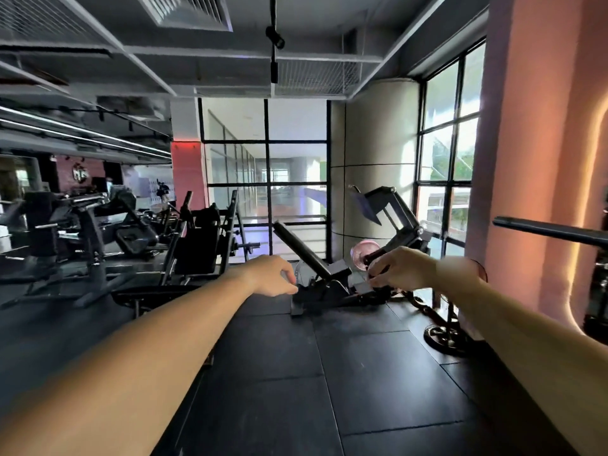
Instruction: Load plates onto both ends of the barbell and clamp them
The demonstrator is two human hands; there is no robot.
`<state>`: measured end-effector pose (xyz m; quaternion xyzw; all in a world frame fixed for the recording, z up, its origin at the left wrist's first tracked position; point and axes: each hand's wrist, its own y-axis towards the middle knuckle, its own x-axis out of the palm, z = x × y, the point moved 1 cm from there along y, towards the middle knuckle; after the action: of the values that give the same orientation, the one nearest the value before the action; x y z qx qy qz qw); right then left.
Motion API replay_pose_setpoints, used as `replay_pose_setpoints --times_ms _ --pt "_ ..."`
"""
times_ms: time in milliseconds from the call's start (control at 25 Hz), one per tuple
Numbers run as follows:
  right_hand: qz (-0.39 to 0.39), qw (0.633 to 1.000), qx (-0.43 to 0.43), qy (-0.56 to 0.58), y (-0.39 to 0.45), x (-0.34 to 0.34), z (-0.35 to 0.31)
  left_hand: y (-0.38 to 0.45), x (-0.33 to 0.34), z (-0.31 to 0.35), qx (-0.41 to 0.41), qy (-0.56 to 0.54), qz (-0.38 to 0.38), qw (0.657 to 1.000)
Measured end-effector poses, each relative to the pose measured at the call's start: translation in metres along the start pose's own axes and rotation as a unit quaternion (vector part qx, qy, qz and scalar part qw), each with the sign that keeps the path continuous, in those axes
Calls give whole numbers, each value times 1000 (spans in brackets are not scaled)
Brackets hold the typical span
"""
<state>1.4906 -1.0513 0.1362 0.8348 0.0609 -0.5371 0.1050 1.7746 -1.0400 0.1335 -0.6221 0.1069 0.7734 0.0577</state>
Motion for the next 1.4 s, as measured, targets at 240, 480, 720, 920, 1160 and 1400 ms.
replay_pose_setpoints --times_ms 240,480,720,920,1160,1400 --pt "18 999 37 -14 188 7 62 211 14 -33 34 -12 -6 999" --pt "67 989 130 -7 334 -15 159 471 52 -20 151 -9 -22 988" --pt "110 950 280 79 430 -52 297 673 77 80 288 -2 -30 957" --pt "131 940 312 46 489 -89 381 811 130 163 348 -46 -74 933" --pt "150 933 325 27 620 -138 521 1006 154 258 386 -53 -55 919" --pt "173 918 358 -4 733 -175 650 1174 186 342 408 -86 -60 907"
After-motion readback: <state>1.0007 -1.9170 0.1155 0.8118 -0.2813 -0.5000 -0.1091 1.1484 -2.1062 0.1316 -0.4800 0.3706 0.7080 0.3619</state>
